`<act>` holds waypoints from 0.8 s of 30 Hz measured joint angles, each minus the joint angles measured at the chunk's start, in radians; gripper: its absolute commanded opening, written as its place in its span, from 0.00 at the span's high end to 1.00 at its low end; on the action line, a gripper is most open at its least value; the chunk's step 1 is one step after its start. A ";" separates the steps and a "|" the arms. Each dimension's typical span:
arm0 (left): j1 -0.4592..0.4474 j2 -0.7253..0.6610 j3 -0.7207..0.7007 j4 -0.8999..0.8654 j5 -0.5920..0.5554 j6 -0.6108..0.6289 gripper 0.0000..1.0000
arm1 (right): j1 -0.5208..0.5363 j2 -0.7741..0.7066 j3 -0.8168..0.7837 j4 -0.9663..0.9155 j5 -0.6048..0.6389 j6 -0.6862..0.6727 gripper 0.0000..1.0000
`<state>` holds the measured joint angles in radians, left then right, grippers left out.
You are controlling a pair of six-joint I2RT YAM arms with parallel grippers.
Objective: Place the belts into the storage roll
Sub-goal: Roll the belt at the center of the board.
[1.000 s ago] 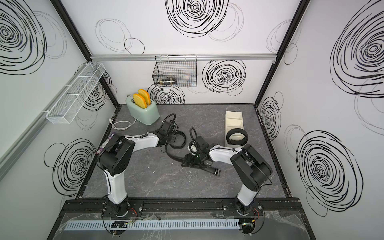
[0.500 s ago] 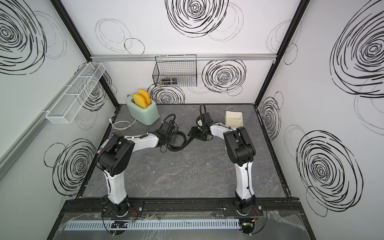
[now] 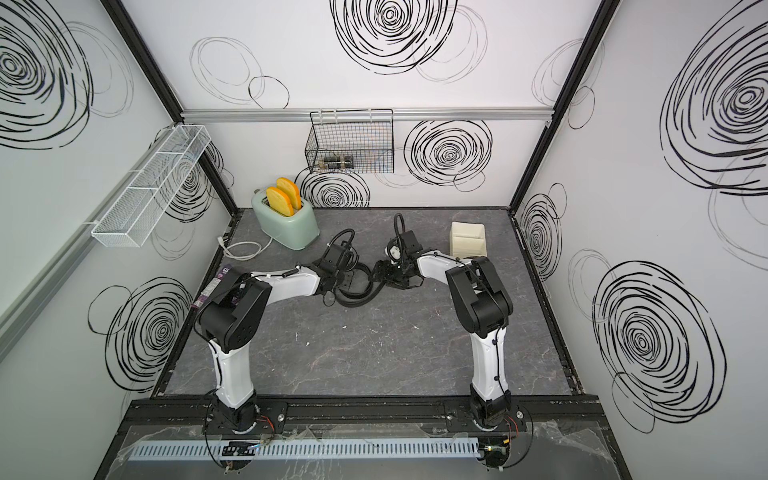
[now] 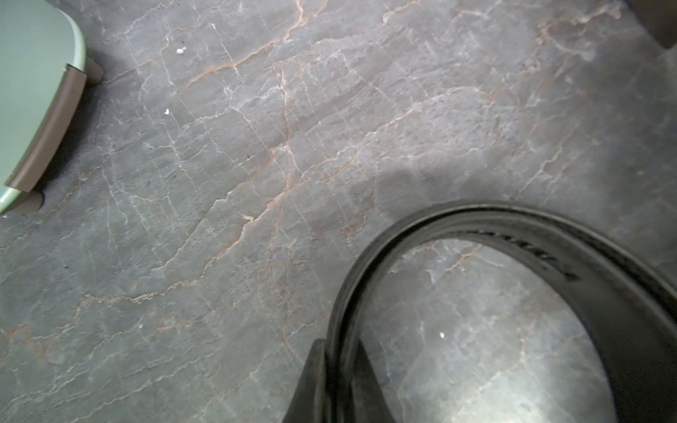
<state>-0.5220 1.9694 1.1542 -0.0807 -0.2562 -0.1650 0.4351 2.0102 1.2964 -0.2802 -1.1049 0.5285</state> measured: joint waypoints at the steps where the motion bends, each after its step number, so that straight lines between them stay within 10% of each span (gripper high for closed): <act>1: 0.000 0.000 0.000 0.000 0.000 0.000 1.00 | 0.000 -0.023 -0.019 -0.025 0.029 0.000 0.21; 13: -0.002 0.000 0.000 -0.002 -0.004 0.009 1.00 | 0.079 -0.129 -0.117 -0.109 0.153 0.147 0.26; 24: -0.040 -0.005 -0.005 -0.019 -0.038 0.022 1.00 | -0.011 0.061 0.147 -0.201 0.212 0.123 0.55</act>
<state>-0.5617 1.9640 1.1488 -0.1001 -0.2939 -0.1429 0.4244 2.0708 1.4437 -0.4816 -0.8925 0.6514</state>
